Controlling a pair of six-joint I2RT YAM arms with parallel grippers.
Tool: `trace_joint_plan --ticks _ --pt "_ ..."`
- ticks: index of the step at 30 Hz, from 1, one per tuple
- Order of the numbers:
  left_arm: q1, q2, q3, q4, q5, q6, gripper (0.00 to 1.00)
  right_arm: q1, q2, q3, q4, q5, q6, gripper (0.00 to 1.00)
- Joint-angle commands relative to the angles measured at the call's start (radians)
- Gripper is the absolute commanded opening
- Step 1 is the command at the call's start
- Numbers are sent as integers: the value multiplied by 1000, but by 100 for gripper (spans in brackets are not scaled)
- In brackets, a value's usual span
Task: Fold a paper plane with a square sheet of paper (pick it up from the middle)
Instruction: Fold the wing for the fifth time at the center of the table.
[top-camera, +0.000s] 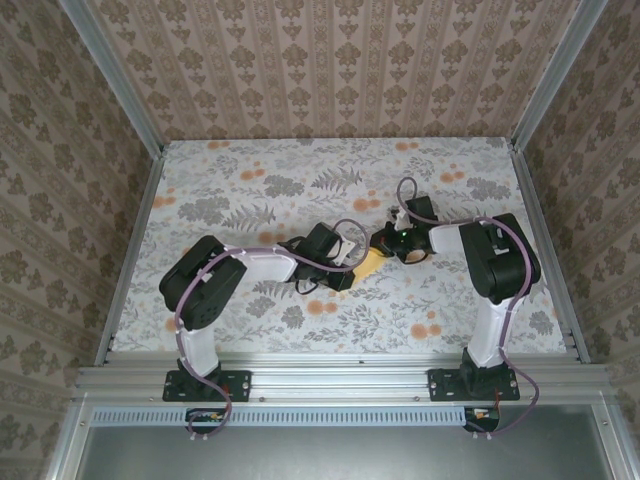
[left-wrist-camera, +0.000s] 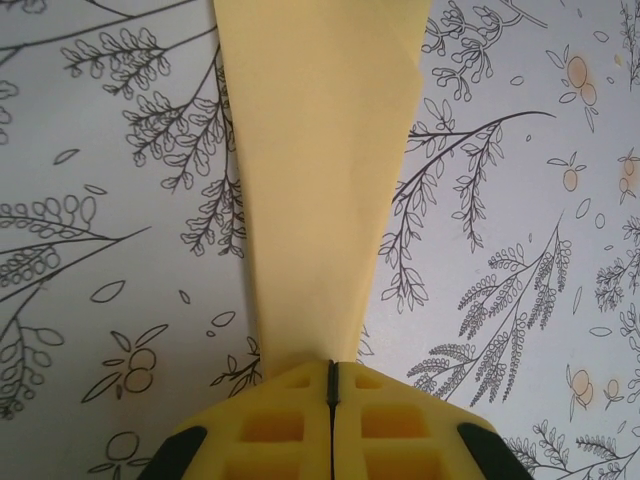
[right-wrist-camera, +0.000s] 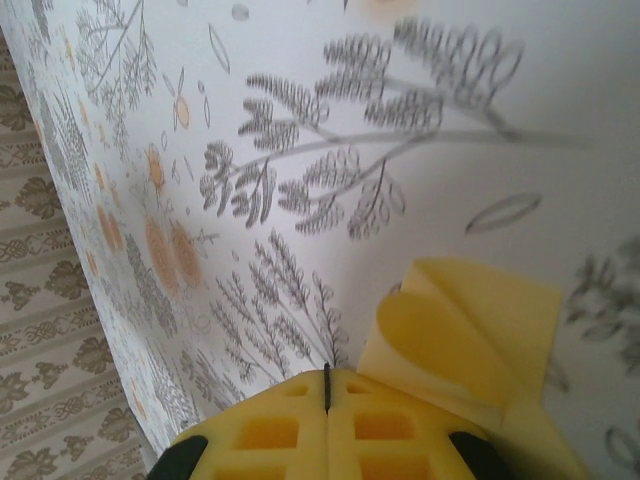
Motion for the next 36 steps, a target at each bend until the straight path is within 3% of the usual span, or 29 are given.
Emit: trace_joint_plan --ticks 1,20,27,36 --pt "3 43 -85 -284 -79 33 6 -58 55 40 -38 147 -45 5" --pt "3 22 -88 -287 -25 32 7 -129 86 162 -121 139 -89 6" --pt "1 -2 -20 -278 29 5 12 -129 -36 120 -143 113 -111 8" --pt "-9 -105 92 -319 40 -15 28 -129 -229 -31 -191 33 -163 24"
